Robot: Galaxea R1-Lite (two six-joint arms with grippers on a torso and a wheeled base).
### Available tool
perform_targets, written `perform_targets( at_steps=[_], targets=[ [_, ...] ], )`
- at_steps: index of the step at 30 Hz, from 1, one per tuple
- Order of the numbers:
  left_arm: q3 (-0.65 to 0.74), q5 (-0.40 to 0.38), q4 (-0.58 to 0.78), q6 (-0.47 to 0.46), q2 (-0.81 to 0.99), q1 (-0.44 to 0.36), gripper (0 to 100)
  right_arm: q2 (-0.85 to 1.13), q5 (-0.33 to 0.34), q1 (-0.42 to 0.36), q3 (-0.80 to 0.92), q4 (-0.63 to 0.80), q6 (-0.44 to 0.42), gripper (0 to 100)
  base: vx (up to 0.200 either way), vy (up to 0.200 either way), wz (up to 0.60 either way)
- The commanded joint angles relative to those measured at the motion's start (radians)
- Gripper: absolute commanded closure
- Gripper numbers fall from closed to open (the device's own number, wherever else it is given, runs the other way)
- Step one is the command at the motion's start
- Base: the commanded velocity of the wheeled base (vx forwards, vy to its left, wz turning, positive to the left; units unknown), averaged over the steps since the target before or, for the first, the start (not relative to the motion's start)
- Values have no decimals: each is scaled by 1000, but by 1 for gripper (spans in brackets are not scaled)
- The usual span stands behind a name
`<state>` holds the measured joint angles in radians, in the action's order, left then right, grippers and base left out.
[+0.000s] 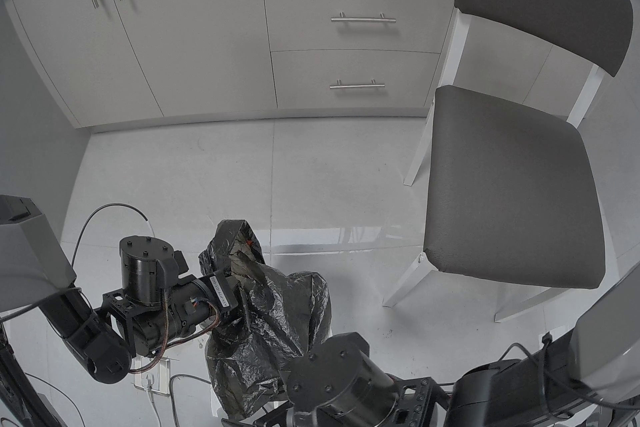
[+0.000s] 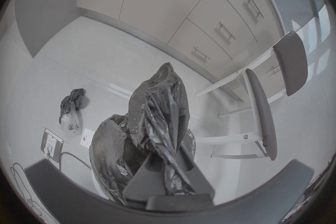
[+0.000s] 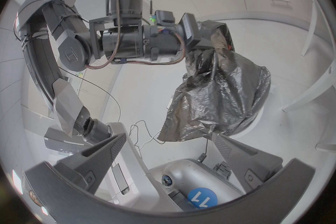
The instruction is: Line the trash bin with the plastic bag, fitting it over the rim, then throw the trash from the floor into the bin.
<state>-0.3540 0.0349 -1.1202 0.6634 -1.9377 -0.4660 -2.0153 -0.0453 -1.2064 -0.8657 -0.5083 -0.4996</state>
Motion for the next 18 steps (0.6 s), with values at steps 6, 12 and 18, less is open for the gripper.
perform_targets(
  at_steps=[6,12,18],
  targets=[
    [-10,-50,-3,47,66,-10,100,-131,51,10,-145,-10,-2,0,0,0,0],
    [-6,-76,-1,56,83,-8,100,-175,51,-1,-205,-10,-1,0,0,0,0],
    [-11,-79,-1,58,77,-10,100,-178,51,-12,-237,-7,3,0,0,0,0]
  ],
)
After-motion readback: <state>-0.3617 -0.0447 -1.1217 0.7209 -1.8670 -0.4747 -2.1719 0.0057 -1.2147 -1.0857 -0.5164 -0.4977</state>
